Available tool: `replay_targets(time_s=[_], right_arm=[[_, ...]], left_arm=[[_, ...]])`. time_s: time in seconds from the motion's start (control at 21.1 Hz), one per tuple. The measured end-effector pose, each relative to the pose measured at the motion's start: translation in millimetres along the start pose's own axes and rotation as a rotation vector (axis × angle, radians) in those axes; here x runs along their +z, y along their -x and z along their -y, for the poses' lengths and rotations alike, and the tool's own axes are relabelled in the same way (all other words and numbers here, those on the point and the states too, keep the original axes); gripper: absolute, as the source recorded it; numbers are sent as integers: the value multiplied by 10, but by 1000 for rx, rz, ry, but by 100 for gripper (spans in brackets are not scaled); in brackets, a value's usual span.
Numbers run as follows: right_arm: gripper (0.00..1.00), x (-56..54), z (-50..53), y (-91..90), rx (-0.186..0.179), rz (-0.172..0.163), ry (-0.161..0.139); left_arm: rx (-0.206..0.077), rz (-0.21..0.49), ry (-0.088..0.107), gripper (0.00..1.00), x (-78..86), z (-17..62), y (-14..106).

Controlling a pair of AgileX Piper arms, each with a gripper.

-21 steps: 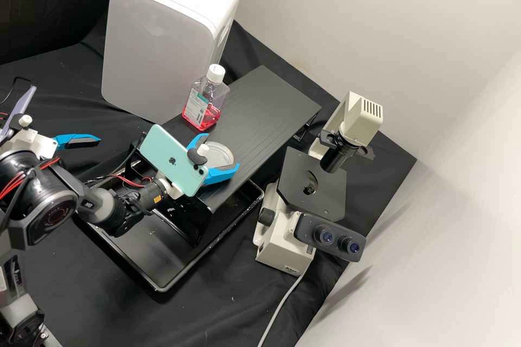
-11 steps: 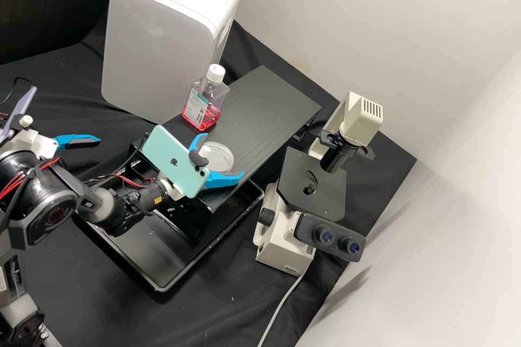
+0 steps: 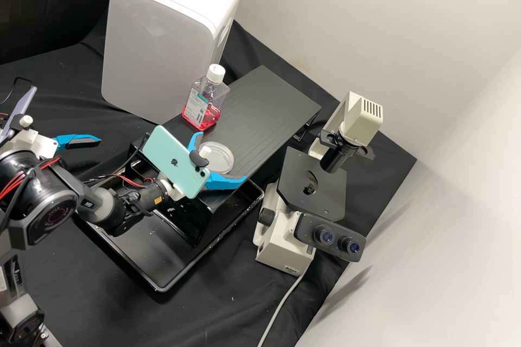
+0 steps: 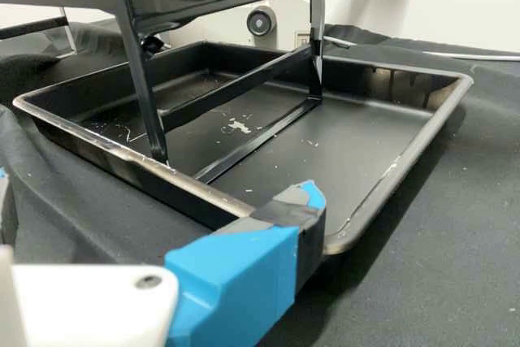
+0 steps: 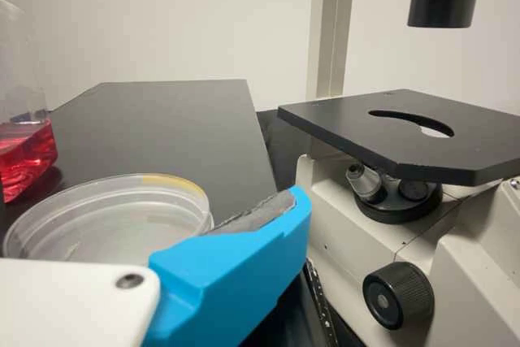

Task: Remove the lid from the petri dish

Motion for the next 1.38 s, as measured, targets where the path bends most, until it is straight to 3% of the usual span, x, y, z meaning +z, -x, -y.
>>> replay_targets(time_s=[0.62,1.38], right_arm=[[100,-46,51,5,-18,-16,0],[100,-11,93,-9,-32,-4,4]], left_arm=[[0,0,0,100,0,0,0],[0,0,0,100,0,0,0]])
